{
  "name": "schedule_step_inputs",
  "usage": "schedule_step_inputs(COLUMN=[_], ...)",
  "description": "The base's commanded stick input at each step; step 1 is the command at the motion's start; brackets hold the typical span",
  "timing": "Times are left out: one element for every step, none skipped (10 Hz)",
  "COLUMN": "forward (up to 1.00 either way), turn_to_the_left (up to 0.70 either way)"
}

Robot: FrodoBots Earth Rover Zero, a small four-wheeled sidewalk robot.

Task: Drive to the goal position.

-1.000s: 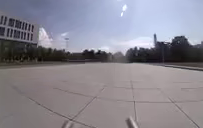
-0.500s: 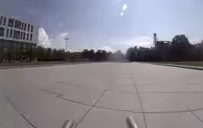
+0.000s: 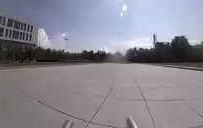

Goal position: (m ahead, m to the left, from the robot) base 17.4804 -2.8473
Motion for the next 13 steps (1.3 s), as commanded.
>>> schedule_step_inputs(forward=[0.70, 0.70, 0.70, 0.70, 0.70, 0.70, 0.70, 0.70, 0.70, 0.70, 0.70, 0.70, 0.70], turn_to_the_left=[-0.29, -0.18, -0.05, 0.00, 0.00, 0.00, 0.00, 0.00, 0.00, 0.00, 0.00, 0.00, 0.00])
